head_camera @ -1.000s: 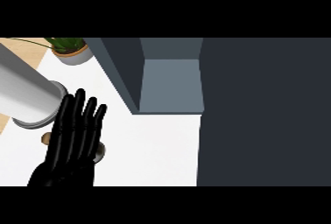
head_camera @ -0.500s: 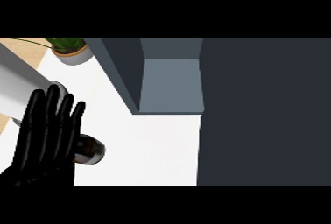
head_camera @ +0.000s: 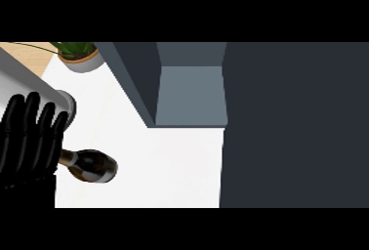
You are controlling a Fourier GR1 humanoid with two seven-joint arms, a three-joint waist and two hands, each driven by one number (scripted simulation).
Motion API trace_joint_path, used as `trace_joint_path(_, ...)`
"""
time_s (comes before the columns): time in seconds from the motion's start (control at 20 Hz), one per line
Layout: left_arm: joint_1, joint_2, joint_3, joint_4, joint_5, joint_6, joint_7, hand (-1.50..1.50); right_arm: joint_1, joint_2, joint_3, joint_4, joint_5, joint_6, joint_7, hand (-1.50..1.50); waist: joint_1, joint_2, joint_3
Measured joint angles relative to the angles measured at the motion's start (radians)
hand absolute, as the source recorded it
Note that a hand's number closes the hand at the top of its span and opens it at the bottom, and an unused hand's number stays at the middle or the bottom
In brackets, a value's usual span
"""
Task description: Pick up the wine, place it into the cabinet and close the cabinet
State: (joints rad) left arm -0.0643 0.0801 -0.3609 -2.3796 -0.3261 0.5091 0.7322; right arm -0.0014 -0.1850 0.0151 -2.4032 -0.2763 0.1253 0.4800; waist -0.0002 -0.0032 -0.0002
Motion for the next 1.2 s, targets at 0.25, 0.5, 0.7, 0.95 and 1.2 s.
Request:
trace_joint_path(0.25,0.048,0.033,0.093,-0.011,0.066,-0.030,-0.039,-1.50,0.010,0.002,-0.006,-0.001,0.001,0.010,-0.005,-1.50,-0.001,0.000,0.000)
trace_joint_path(0.5,0.091,0.036,0.187,-0.030,0.187,-0.061,-0.088,-1.50,0.012,0.016,0.008,-0.003,0.004,0.005,-0.005,-1.50,-0.002,0.001,-0.001)
trace_joint_path(0.7,0.137,0.041,0.275,-0.029,0.301,-0.104,-0.125,-1.50,0.003,0.007,-0.016,-0.006,0.002,0.009,0.012,-1.50,-0.002,0.001,-0.001)
trace_joint_path(0.95,0.204,0.027,0.334,0.015,0.412,-0.164,-0.196,-1.50,-0.001,0.005,-0.032,-0.005,0.000,0.019,0.013,-1.50,-0.002,0.001,-0.001)
trace_joint_path(1.2,0.239,0.025,0.392,0.108,0.497,-0.239,-0.275,-1.50,-0.017,0.017,-0.006,-0.007,0.004,0.003,0.034,-1.50,-0.003,0.001,-0.001)
